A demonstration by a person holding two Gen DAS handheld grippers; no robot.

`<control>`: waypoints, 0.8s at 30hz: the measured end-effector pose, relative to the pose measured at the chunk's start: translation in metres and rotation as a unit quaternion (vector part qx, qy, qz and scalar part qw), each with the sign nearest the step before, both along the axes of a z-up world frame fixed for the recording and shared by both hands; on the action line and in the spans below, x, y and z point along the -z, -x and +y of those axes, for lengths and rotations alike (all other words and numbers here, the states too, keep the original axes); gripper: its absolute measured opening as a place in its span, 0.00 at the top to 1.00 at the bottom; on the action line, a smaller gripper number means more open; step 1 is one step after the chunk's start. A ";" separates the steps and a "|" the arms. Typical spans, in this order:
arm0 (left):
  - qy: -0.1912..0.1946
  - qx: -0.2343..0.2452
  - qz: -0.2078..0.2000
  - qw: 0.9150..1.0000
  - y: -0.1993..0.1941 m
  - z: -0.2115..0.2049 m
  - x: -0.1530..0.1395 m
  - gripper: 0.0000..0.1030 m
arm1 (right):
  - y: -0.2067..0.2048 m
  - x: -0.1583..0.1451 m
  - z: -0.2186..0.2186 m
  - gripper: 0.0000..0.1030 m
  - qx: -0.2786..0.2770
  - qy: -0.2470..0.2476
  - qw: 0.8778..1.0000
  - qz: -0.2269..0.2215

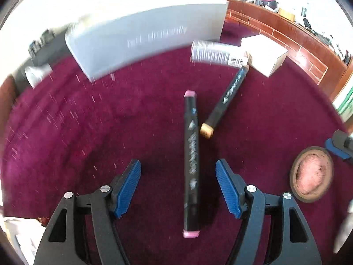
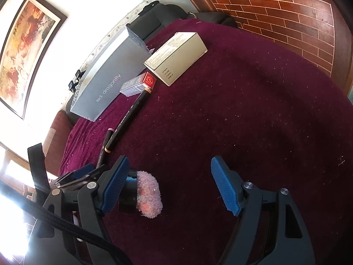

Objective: Organize objects
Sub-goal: 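Grasp the pink-capped black marker with the left tool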

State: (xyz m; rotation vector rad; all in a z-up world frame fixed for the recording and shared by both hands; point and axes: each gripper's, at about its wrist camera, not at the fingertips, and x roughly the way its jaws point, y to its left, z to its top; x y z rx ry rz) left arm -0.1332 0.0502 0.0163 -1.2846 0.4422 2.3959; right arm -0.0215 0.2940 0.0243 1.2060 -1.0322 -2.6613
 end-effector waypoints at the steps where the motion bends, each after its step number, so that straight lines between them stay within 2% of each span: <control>1: 0.002 -0.003 0.005 1.000 -0.002 0.001 0.000 0.38 | 0.000 0.000 0.000 0.26 -0.001 0.000 1.000 0.001; 3: -0.012 -0.016 -0.004 1.000 -0.003 -0.001 0.001 0.38 | 0.001 0.000 -0.001 0.26 -0.002 -0.004 1.000 0.000; 4: -0.022 -0.021 -0.012 0.999 -0.002 -0.005 0.001 0.41 | 0.001 -0.001 -0.002 0.26 -0.003 -0.006 1.000 0.001; 6: -0.034 -0.019 -0.019 0.999 -0.004 -0.006 -0.001 0.69 | 0.001 -0.001 -0.002 0.26 -0.004 -0.010 1.000 0.000; 7: -0.018 -0.017 -0.015 1.000 -0.007 -0.004 -0.002 0.88 | 0.001 -0.001 -0.003 0.26 -0.007 -0.011 1.000 0.000; 13: -0.061 -0.033 -0.025 0.997 -0.029 -0.026 -0.021 0.89 | 0.001 -0.002 -0.005 0.26 -0.010 -0.024 1.000 0.002; 17: -0.073 -0.039 -0.018 0.996 -0.065 -0.042 -0.031 0.89 | 0.001 -0.002 -0.007 0.26 -0.013 -0.036 0.999 0.003; 22: -0.099 -0.050 -0.043 0.993 -0.099 -0.056 -0.026 0.89 | 0.000 -0.002 -0.010 0.26 -0.013 -0.046 0.999 0.007; 24: -0.109 -0.056 -0.054 0.991 -0.104 -0.059 -0.020 0.89 | 0.001 -0.003 -0.009 0.26 -0.010 -0.031 0.999 -0.001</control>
